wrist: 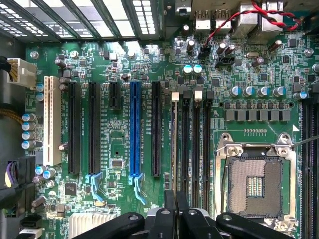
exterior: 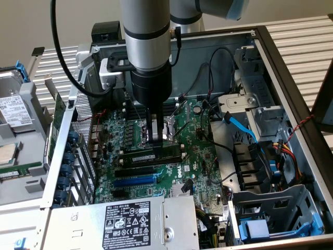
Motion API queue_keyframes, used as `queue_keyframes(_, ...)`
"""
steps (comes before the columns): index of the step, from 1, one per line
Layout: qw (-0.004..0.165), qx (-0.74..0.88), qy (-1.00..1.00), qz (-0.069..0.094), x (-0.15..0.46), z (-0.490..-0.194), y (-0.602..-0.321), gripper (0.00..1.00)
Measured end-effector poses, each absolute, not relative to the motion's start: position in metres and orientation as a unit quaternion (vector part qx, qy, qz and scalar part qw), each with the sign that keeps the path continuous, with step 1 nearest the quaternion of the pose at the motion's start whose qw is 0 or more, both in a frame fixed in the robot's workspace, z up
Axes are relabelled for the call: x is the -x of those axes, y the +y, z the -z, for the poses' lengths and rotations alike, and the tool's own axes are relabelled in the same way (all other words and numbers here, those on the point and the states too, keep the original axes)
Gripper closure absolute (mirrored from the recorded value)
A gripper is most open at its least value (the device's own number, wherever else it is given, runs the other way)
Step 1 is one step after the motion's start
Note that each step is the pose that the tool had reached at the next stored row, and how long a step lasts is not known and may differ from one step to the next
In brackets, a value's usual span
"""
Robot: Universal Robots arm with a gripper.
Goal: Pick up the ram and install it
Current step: 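Insert the ram into the slot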
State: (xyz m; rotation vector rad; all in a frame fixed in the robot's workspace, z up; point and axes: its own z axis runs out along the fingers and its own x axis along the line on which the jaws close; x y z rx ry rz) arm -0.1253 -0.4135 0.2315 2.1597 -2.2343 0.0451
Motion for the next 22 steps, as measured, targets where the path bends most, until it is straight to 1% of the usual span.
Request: queue_keyframes(22, 0.015, -0.694, -0.719, -0.012, 0.1266, -0.2315, -0.4148, 0.88)
